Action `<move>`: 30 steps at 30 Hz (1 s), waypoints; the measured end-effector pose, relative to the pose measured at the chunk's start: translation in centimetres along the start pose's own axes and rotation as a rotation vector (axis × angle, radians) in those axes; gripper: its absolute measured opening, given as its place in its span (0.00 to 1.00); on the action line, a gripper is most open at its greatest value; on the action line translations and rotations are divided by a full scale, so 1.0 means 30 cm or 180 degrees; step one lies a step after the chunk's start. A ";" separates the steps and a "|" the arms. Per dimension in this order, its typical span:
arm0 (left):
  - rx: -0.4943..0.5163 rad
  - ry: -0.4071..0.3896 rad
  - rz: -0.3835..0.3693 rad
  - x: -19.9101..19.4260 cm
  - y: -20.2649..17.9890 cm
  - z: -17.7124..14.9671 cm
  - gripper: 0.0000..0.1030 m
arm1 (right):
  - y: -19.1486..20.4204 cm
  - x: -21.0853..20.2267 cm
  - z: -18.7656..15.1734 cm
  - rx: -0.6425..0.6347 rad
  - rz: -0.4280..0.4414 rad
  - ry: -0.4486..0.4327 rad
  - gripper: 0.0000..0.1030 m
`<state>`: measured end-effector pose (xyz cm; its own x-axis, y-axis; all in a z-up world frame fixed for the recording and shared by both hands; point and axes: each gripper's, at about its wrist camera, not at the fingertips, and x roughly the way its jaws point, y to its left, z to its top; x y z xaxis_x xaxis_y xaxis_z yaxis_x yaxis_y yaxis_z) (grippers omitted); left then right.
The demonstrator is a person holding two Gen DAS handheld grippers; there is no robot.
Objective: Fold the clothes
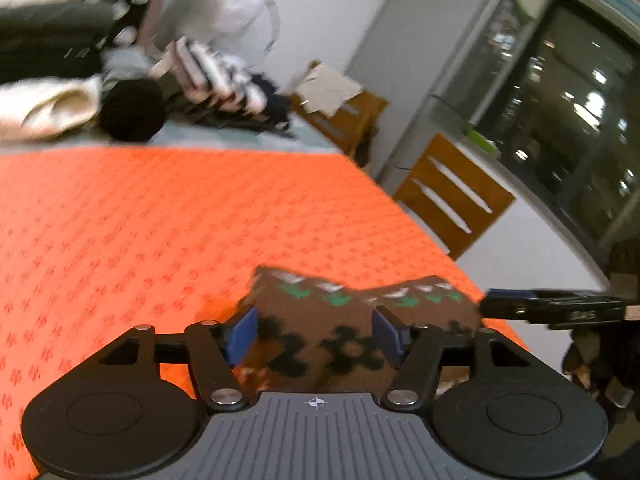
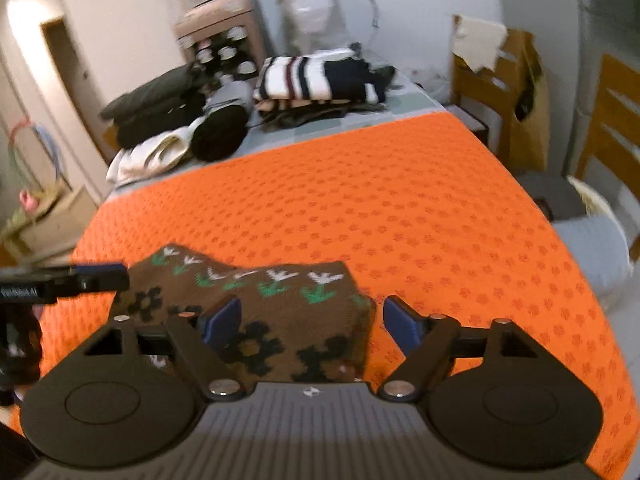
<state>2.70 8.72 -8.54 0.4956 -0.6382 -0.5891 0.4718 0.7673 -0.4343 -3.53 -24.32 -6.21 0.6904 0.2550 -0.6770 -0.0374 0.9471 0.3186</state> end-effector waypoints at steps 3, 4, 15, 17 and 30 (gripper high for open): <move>-0.0348 0.0152 -0.0069 0.037 0.059 0.000 0.68 | -0.077 0.041 -0.013 0.0392 0.0161 0.0147 0.85; -0.0472 0.0207 -0.0105 0.052 0.079 0.001 0.71 | -0.101 0.057 -0.023 0.0530 0.0245 0.0185 0.85; -0.0983 0.0457 -0.0336 0.183 0.159 0.000 0.77 | -0.179 0.226 -0.092 0.1087 0.0664 0.0490 0.88; -0.0992 0.0457 -0.0346 0.199 0.161 -0.005 0.78 | -0.174 0.245 -0.093 0.1073 0.0728 0.0532 0.88; -0.1113 0.0313 -0.0380 0.235 0.139 -0.035 0.51 | -0.158 0.271 -0.092 0.1316 0.0792 0.0437 0.53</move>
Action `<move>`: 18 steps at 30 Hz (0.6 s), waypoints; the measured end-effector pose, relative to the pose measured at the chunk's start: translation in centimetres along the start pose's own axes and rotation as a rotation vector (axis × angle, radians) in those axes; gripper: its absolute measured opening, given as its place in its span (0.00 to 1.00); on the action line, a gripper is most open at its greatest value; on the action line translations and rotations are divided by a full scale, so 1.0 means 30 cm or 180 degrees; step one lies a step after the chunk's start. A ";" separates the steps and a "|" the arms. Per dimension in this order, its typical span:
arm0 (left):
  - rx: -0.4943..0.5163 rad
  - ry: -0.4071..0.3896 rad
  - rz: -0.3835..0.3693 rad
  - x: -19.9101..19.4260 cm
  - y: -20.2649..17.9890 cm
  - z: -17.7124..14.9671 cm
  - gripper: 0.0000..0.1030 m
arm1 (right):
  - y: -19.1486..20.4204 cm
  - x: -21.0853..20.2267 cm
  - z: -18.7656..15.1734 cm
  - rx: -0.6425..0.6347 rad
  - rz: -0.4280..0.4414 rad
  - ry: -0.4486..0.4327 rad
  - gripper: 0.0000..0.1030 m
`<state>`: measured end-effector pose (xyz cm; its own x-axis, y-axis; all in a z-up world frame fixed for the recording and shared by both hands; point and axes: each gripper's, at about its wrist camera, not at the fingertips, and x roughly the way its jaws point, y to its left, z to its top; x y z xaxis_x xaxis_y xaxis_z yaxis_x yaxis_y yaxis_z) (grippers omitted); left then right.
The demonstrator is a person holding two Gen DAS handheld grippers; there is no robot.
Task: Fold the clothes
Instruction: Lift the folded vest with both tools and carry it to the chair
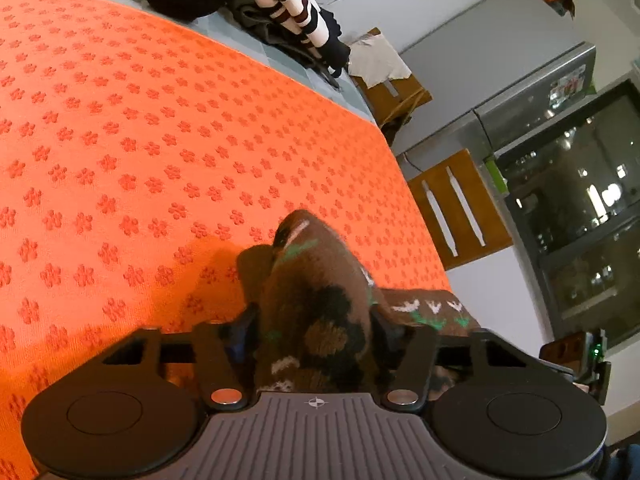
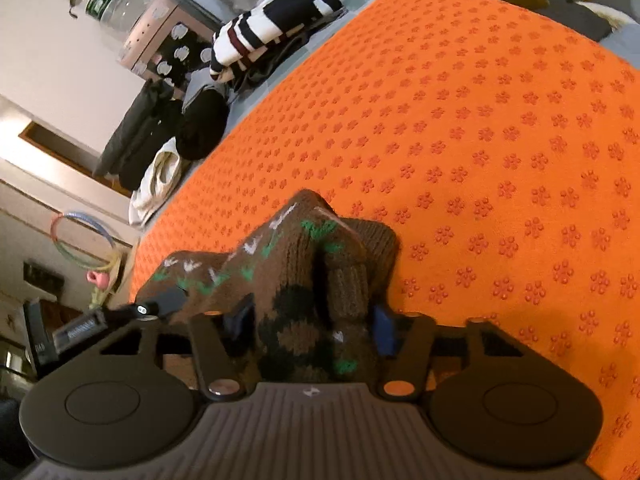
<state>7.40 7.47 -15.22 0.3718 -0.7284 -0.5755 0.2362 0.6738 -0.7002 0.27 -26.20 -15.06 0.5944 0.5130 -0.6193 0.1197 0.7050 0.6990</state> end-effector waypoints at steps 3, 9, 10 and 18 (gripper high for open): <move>-0.0074 -0.0089 -0.0009 -0.010 -0.018 -0.010 0.46 | 0.004 -0.013 0.008 0.0025 0.0059 -0.0047 0.47; -0.0114 -0.0259 -0.0137 -0.023 -0.117 -0.004 0.44 | 0.002 -0.118 0.048 0.0053 0.0231 -0.0266 0.46; -0.0116 -0.0284 -0.0161 -0.023 -0.137 -0.001 0.44 | 0.002 -0.143 0.060 0.0030 0.0241 -0.0307 0.46; 0.0078 -0.0353 -0.0416 0.120 -0.386 0.026 0.44 | -0.106 -0.399 0.184 -0.0008 0.0244 -0.0653 0.46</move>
<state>6.71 -2.85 -8.87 0.4329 -0.7927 -0.4292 0.3104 0.5781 -0.7546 -2.84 -37.29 -7.88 0.7512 0.4549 -0.4783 0.0662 0.6691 0.7402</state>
